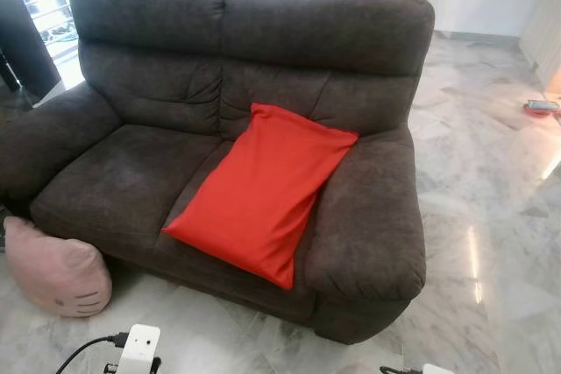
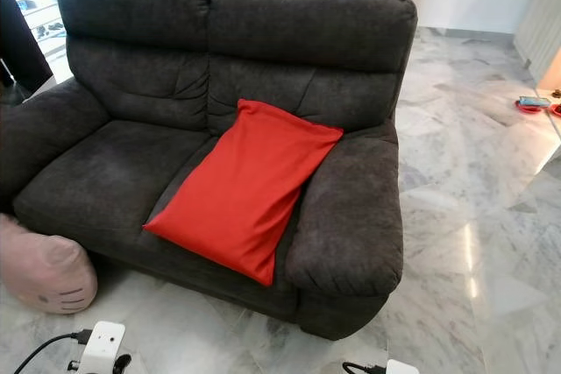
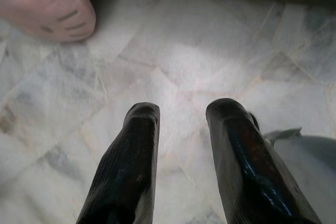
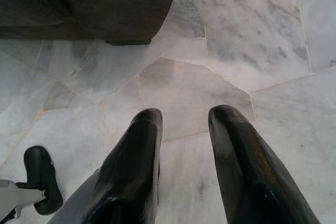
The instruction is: Move the pillow to the sofa from floor
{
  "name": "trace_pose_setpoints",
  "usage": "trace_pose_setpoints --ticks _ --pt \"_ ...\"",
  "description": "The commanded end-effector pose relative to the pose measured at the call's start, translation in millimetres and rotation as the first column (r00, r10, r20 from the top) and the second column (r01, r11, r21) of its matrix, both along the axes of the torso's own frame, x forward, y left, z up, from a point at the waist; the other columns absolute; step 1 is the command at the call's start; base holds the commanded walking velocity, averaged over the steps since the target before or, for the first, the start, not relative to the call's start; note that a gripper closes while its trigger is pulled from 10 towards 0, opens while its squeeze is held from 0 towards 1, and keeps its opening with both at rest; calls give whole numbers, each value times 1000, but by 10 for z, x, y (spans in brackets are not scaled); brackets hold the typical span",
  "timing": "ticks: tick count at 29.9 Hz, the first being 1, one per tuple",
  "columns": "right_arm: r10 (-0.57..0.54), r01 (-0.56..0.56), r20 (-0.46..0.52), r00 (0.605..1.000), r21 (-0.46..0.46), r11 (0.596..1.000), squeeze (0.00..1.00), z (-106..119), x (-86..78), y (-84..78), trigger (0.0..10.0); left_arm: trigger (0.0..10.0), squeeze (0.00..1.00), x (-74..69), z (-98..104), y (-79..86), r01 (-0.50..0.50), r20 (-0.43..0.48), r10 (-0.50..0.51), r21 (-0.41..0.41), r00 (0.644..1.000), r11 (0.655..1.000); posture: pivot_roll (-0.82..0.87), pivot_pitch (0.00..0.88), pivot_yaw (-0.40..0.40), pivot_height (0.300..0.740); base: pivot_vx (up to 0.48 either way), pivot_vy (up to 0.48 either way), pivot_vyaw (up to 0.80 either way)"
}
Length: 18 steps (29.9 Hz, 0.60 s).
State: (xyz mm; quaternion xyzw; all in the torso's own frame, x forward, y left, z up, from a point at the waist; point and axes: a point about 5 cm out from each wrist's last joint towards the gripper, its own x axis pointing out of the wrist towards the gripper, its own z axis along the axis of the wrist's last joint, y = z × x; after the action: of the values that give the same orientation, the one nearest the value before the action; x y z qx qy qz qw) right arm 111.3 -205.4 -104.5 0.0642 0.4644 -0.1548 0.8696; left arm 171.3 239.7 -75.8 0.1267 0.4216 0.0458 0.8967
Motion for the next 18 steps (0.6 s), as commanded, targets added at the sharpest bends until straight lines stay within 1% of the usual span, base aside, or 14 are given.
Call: trace_pose_setpoints --ticks 1,5,8,12,18 --pt "-12 12 28 1000 4 1000 0 21 65 13 10000 10000 0 -69 -33 21 -15 -34 15 0 999 1000 -7 0 10 740 0 0 0" --pt "-4 3 53 999 14 1000 0 33 107 49 10000 10000 0 -70 -35 15 -19 -34 18 -6 999 1000 -8 0 9 740 0 0 0" --pt "8 -9 53 999 17 1000 0 26 88 79 10000 10000 0 -78 -42 5 -18 -39 18 -7 999 1000 -4 0 5 740 0 298 0" --pt "17 -18 37 999 16 1000 0 17 68 72 10000 10000 0 -115 -65 -20 -22 -49 21 -13 999 1000 0 0 2 740 0 296 0" --pt "23 -23 34 999 14 1000 0 17 66 65 10000 10000 0 -64 -43 -24 -20 -34 19 -16 999 1000 6 2 -5 740 0 296 0"
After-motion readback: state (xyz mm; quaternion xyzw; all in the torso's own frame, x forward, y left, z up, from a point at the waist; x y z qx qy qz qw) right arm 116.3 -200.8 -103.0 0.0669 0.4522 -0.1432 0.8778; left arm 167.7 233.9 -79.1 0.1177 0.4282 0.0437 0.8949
